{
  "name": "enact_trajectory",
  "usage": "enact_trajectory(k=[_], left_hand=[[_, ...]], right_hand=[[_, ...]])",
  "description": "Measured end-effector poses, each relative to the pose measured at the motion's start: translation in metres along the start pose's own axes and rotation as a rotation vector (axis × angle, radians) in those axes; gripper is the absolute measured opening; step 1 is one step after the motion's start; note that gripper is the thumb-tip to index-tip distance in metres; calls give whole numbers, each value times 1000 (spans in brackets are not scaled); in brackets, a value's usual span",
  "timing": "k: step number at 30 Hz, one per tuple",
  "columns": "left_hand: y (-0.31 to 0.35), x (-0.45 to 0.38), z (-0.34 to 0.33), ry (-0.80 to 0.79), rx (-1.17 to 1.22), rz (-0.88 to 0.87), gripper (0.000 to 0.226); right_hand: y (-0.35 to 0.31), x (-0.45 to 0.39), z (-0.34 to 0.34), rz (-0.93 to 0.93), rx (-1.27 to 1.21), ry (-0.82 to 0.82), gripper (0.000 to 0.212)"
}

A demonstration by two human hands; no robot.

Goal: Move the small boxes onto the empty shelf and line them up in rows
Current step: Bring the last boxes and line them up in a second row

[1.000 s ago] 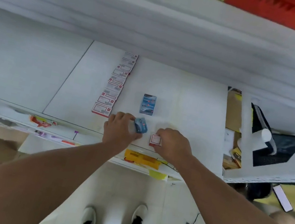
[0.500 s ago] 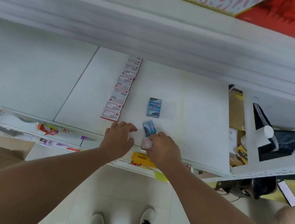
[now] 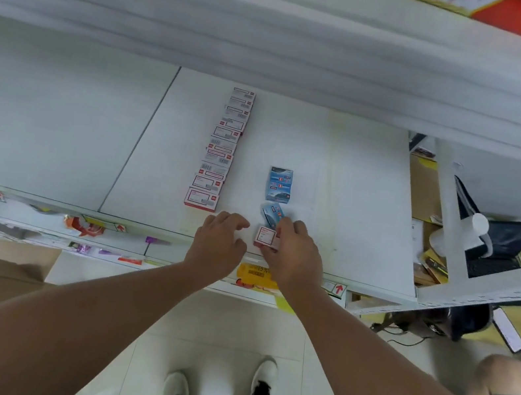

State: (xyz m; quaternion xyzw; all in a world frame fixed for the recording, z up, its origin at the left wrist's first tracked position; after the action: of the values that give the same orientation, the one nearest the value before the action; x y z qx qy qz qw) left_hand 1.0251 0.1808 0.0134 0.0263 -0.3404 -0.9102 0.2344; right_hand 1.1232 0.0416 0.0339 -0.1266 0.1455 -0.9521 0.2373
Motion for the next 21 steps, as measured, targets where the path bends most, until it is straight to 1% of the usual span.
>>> enact_trajectory(k=[2,5,7,10,14,15,17,18,21], left_hand=[[2,-3,-1,25,76,29,43],[5,-15,-2,25,209,88,62],[9,-22,-4,-20,300,121,75],[22,-24,-7,-116,362,101,81],[28,-22,-15,-165,438,118,80],[27,-22,-18,-155,435,115,79],[26,-21,-21,-129,403,90,80],[26,-18,-21,-121,383,88,82],[28,-9,-25,-117,405,122,79]], right_hand=[[7,2,-1,-52,-51,25,64],[12,9,-3,-69,-185,72,58],[13,17,-5,-81,-306,102,56],[14,30,-11,-186,-540,136,59],[18,39,-34,-370,-916,25,66],[14,42,-35,-380,-1001,-3,62],[7,44,-31,-364,-1153,-51,46],[7,43,-32,-362,-1198,-62,43],[10,37,-34,-372,-1236,-99,46]])
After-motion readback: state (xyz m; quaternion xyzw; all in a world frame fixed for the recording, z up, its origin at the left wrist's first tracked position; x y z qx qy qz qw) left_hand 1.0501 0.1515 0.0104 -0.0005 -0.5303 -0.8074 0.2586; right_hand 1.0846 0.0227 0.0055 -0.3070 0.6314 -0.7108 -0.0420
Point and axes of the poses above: each hand's wrist, its own x-axis away from the middle knuckle, its own z-axis out of the back of the hand, y = z × x, the point moved 6 cm from there along -x, towards the middle knuckle, and after that the axes turned 7 degrees about -z, right-handed, at the moved point
